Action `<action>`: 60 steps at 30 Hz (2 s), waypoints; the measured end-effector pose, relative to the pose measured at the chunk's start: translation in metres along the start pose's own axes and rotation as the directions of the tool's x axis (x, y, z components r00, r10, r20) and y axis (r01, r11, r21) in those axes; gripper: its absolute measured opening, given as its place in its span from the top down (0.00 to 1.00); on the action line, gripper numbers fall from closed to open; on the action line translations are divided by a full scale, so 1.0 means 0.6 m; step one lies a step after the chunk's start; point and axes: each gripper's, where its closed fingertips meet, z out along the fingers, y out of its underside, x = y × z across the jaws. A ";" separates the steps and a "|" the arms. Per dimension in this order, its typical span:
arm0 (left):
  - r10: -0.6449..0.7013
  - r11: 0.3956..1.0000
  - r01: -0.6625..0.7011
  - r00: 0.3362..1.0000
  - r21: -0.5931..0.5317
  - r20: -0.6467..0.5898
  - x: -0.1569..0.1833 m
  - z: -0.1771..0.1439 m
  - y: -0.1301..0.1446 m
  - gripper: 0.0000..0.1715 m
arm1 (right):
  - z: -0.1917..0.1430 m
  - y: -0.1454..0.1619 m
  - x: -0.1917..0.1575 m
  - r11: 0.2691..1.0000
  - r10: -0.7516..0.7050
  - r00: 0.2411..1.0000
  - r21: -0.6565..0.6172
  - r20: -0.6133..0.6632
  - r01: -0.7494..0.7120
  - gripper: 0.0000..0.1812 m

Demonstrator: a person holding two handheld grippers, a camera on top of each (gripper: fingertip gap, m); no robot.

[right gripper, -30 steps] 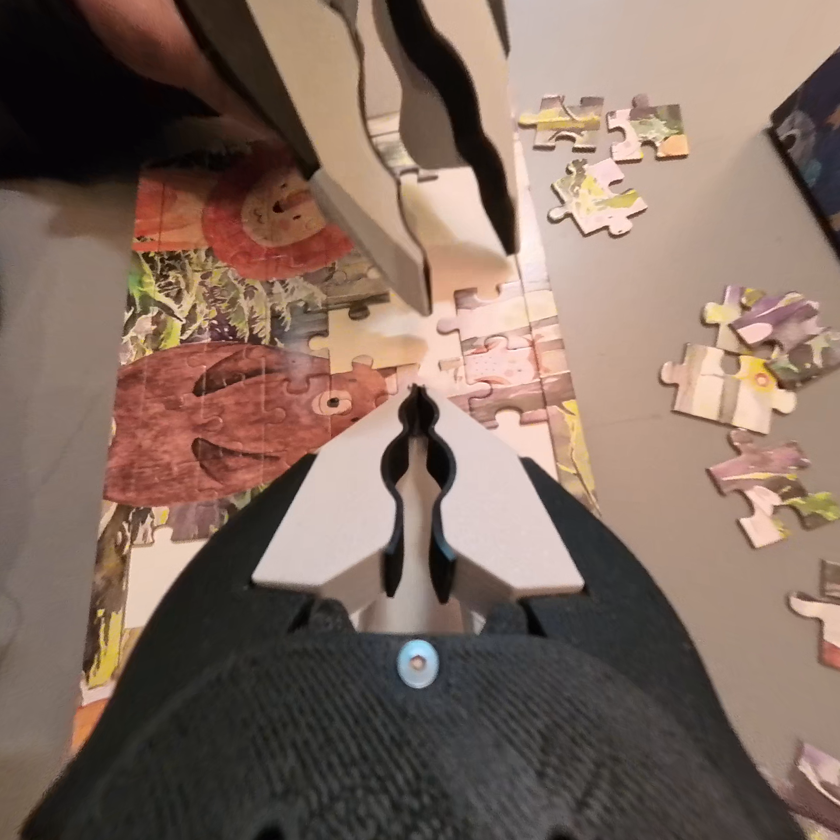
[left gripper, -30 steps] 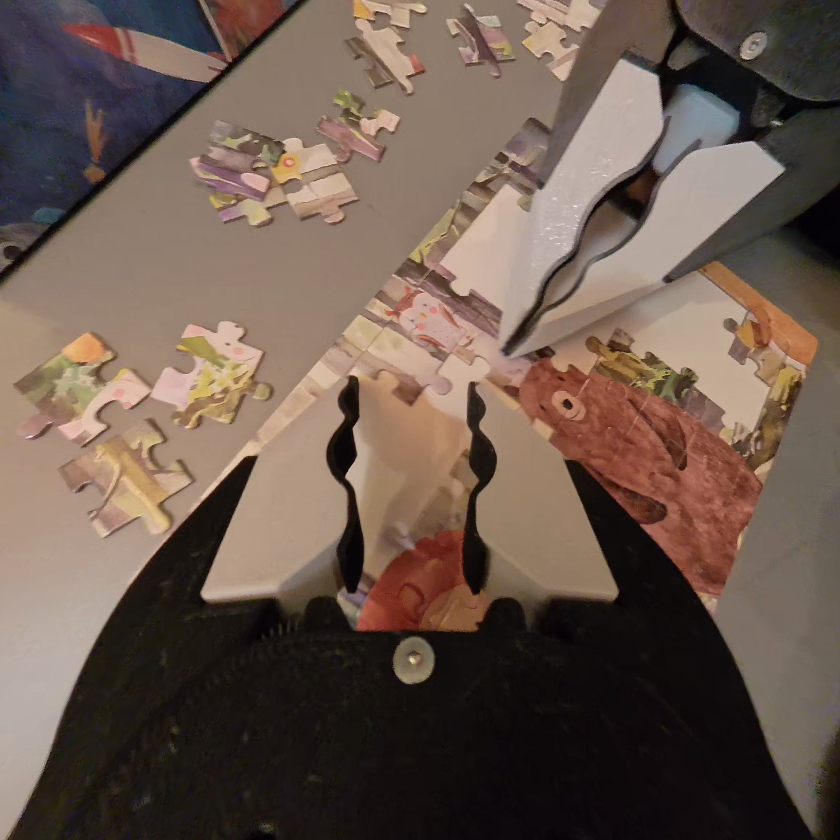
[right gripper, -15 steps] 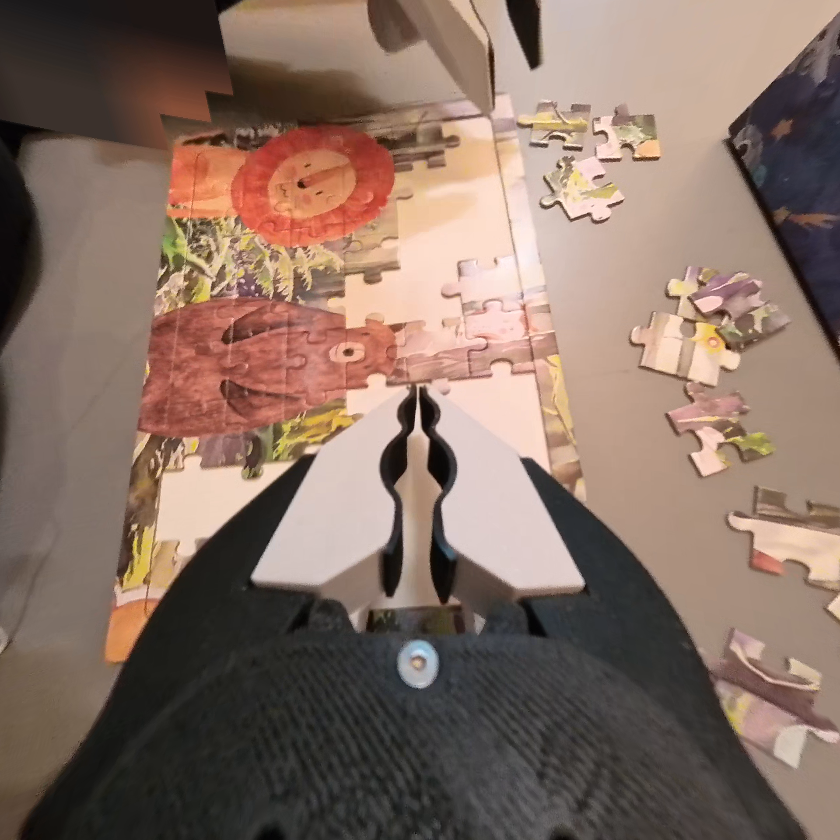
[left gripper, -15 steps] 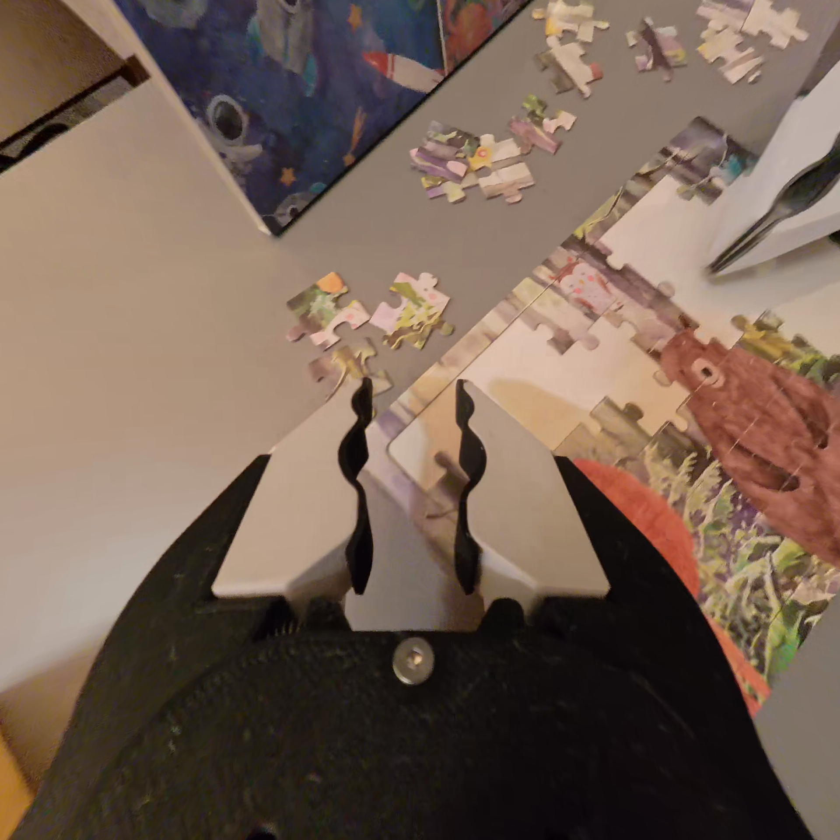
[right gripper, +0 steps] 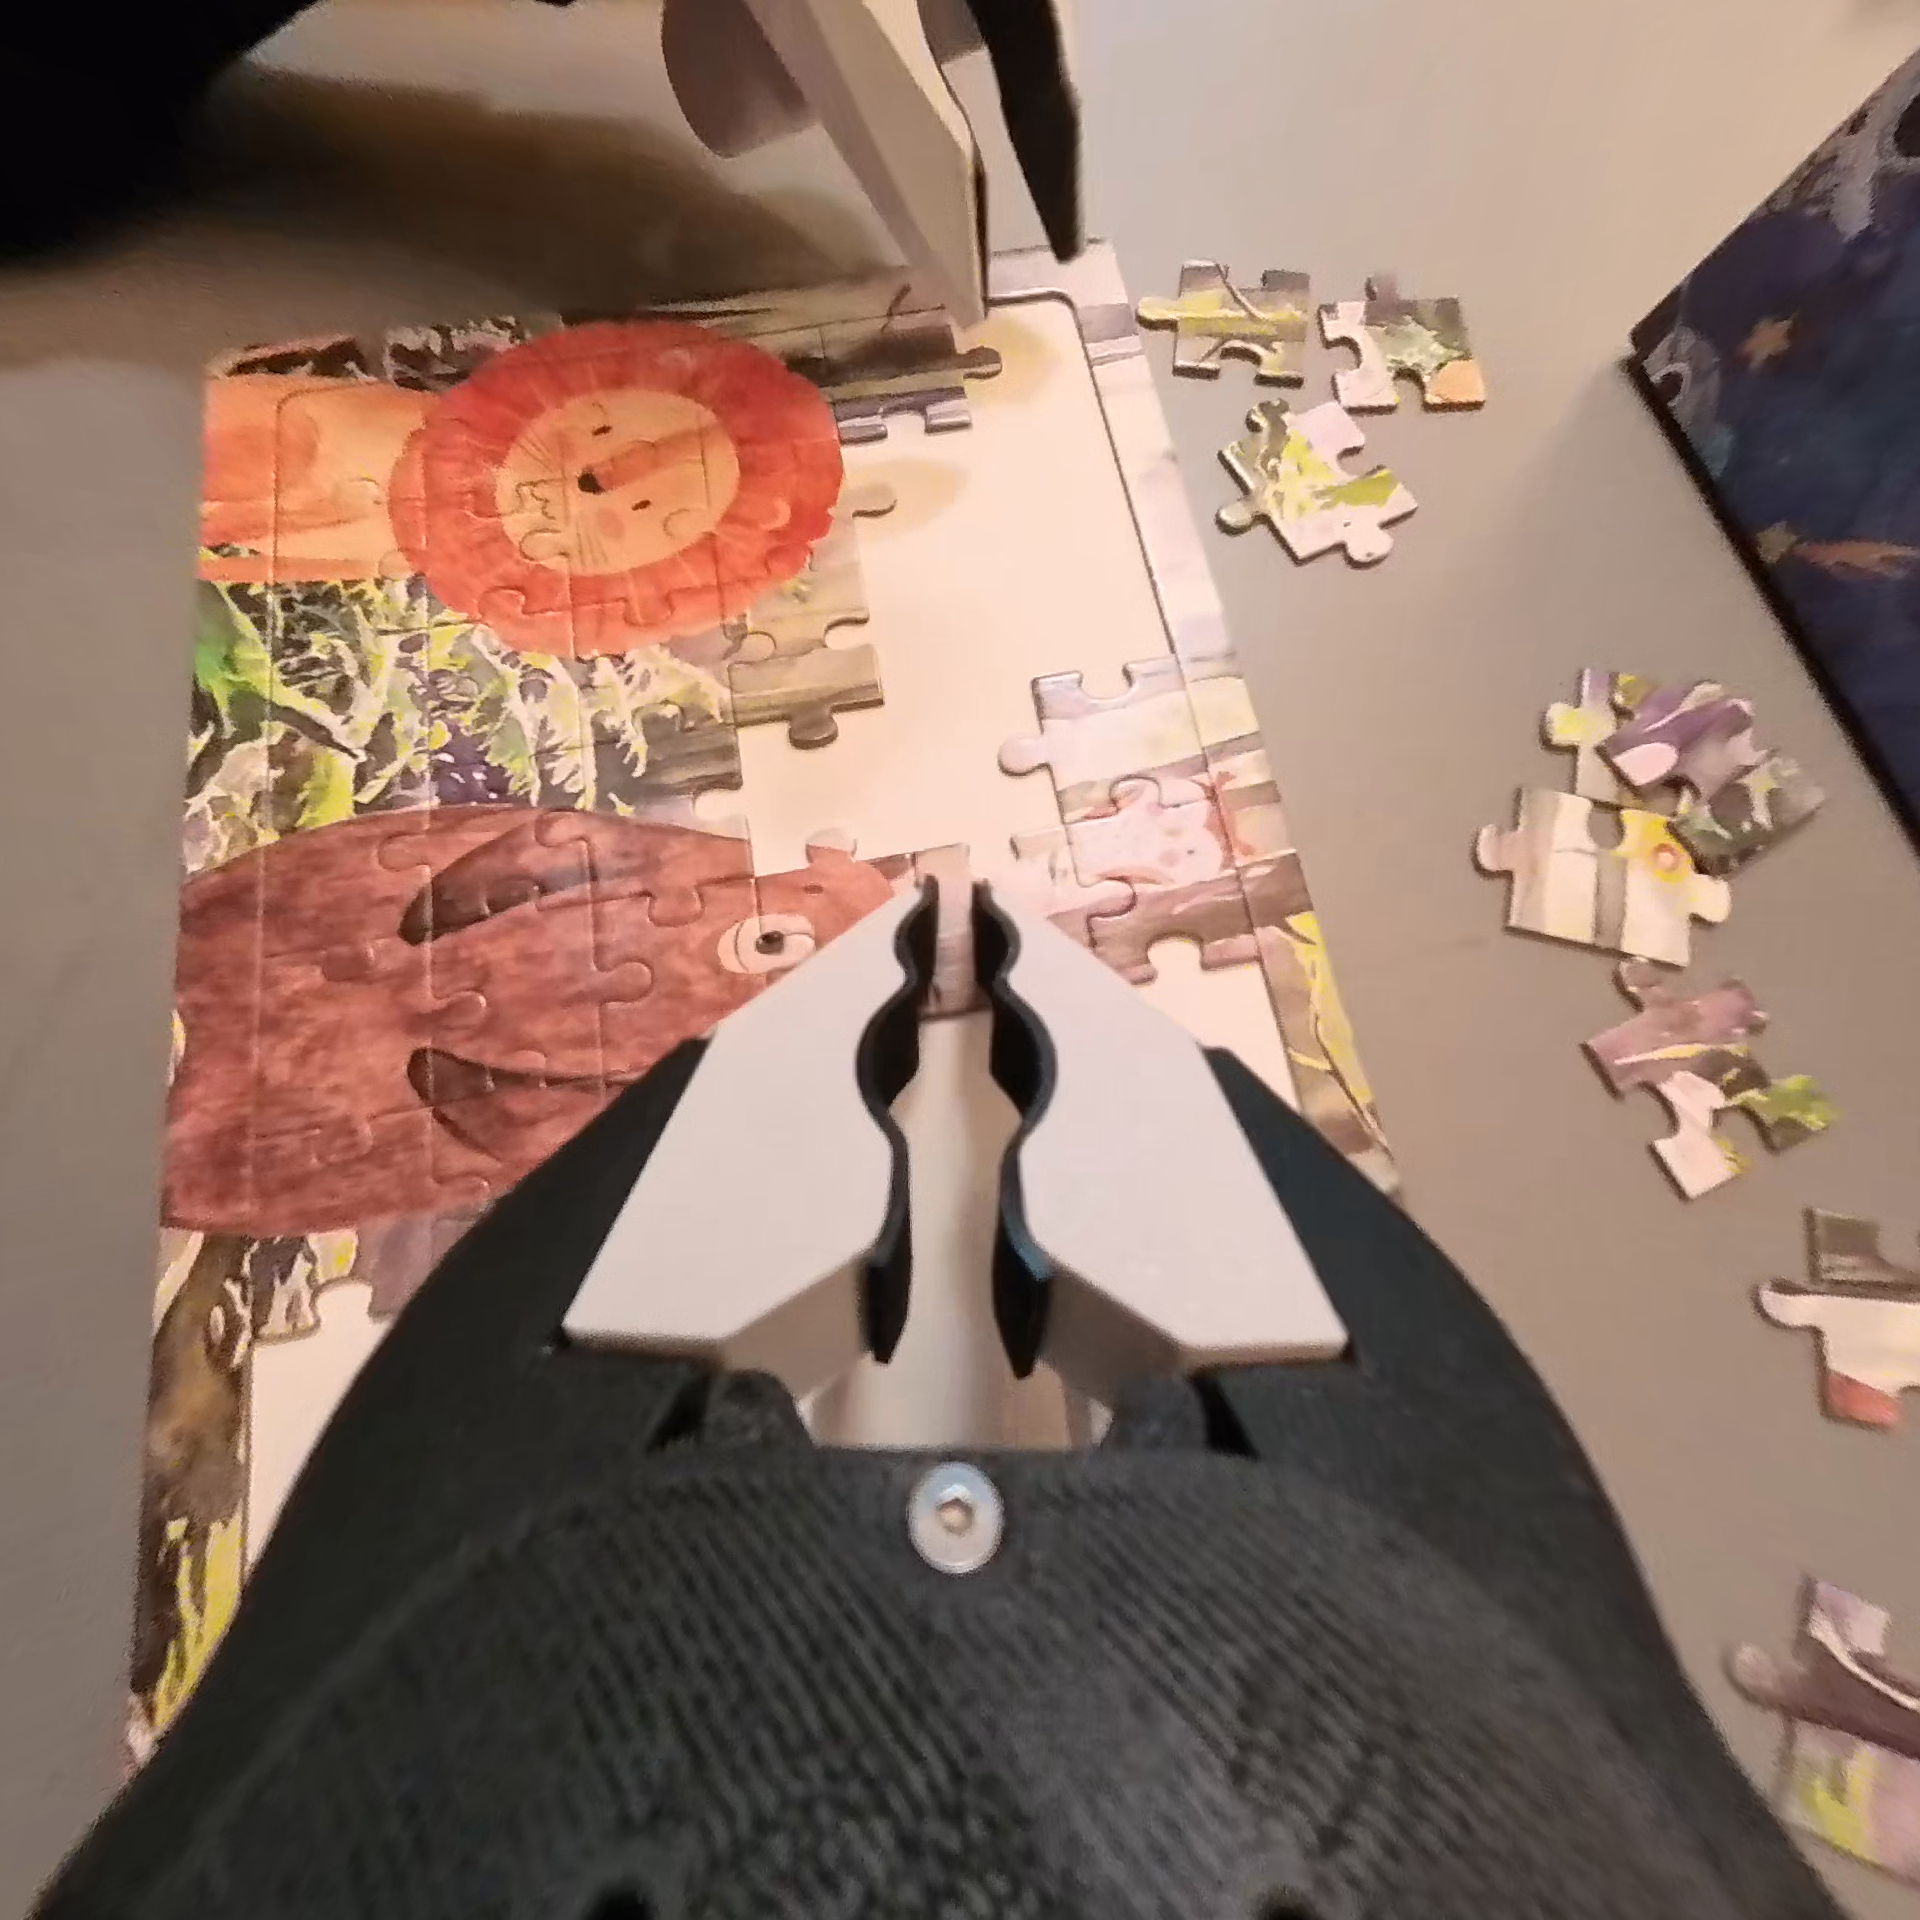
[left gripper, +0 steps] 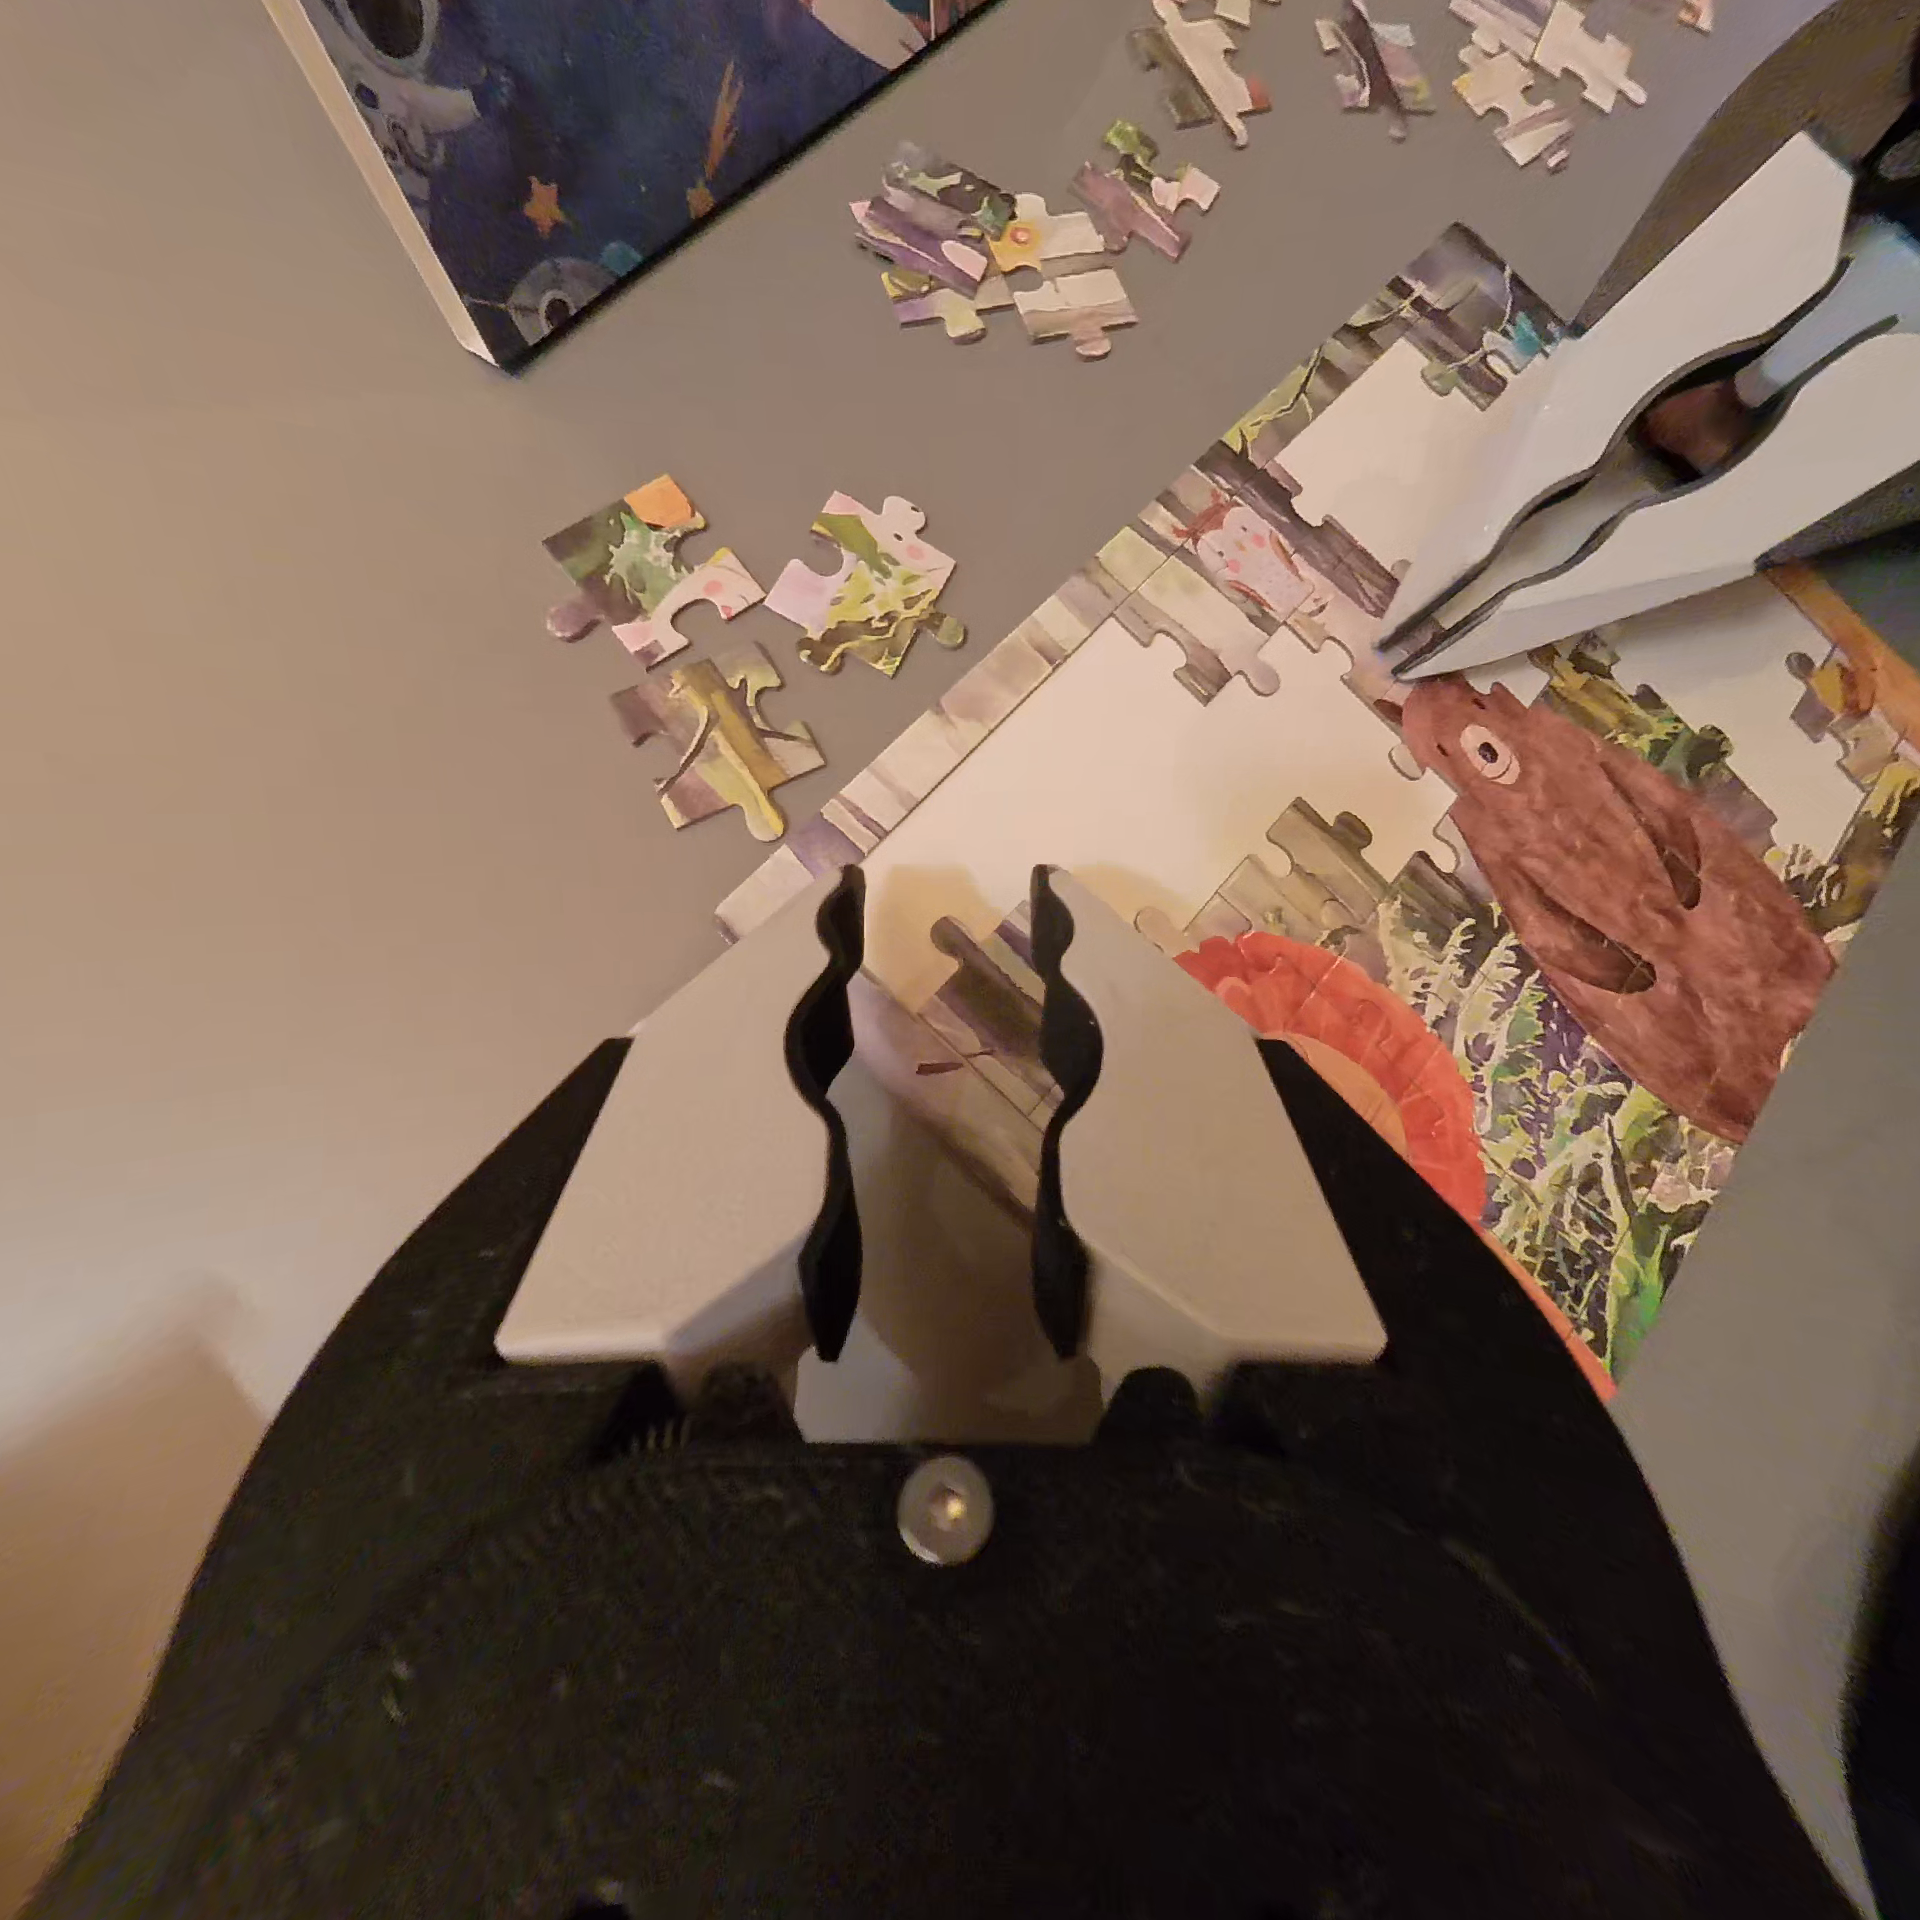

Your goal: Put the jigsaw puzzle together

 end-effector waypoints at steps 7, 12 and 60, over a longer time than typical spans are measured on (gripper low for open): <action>-0.020 1.000 0.020 1.000 -0.001 0.024 -0.011 -0.005 0.001 0.81 | -0.032 0.009 0.020 0.998 0.061 0.998 0.022 -0.002 -0.061 0.91; -0.040 0.999 0.040 0.999 -0.010 -0.001 -0.014 -0.012 0.009 0.81 | -0.062 0.051 0.011 0.999 0.019 0.997 -0.042 0.077 -0.016 0.89; -0.029 0.988 -0.024 0.942 -0.153 -0.335 0.031 -0.058 0.105 1.00 | -0.082 0.067 -0.084 0.989 -0.146 0.975 0.015 0.166 0.146 0.82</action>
